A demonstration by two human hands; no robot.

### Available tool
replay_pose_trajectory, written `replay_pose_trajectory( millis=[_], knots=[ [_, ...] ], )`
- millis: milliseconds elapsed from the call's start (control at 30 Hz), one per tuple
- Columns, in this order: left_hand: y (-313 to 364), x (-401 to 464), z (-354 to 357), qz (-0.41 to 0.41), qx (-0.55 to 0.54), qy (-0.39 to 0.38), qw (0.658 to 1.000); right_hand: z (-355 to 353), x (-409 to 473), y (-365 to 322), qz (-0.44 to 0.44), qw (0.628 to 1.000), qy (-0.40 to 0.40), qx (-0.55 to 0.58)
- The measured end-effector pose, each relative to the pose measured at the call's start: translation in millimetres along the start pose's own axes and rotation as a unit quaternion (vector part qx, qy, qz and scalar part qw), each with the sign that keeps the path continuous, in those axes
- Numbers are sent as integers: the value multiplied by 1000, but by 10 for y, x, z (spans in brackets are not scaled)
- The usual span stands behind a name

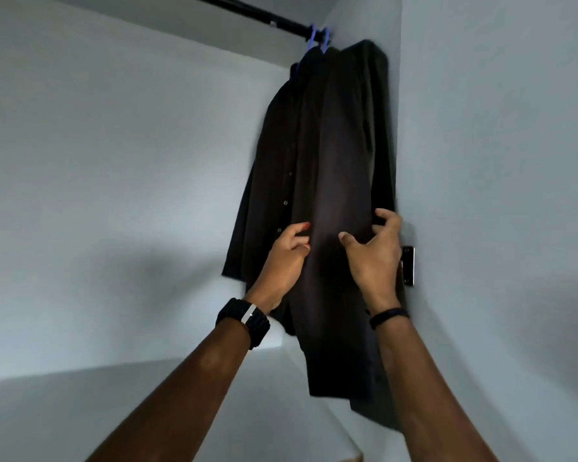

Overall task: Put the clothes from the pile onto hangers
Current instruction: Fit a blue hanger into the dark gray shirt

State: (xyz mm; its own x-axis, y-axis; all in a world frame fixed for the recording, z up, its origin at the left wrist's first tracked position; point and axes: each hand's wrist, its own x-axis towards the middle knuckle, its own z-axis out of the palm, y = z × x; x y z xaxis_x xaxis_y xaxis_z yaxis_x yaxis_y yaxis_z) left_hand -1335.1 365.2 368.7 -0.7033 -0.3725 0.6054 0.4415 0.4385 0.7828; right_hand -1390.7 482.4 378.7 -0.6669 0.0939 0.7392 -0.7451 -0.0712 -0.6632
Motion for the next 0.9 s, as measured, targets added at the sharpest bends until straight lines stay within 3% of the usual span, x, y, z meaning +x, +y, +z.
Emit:
replay_pose_trajectory(
  millis=[200,300,467,700,900],
  knots=[
    [-52,-1214,83,-66,-31,98,993,-287,-1106,92,-32,999,-42,12],
    [-35,-1900,68,-103,-38,142,984,-425,-1626,18,61,985,-143,78],
    [16,-3069,-136,-148,-8,240,959,-561,-2541,-178,173,930,-282,159],
    [337,-4903,-582,-207,48,431,877,-730,-4033,-692,257,788,-513,224],
    [883,-6517,-762,-263,65,568,777,-1043,-5502,-1415,265,608,-702,258]
  ],
)
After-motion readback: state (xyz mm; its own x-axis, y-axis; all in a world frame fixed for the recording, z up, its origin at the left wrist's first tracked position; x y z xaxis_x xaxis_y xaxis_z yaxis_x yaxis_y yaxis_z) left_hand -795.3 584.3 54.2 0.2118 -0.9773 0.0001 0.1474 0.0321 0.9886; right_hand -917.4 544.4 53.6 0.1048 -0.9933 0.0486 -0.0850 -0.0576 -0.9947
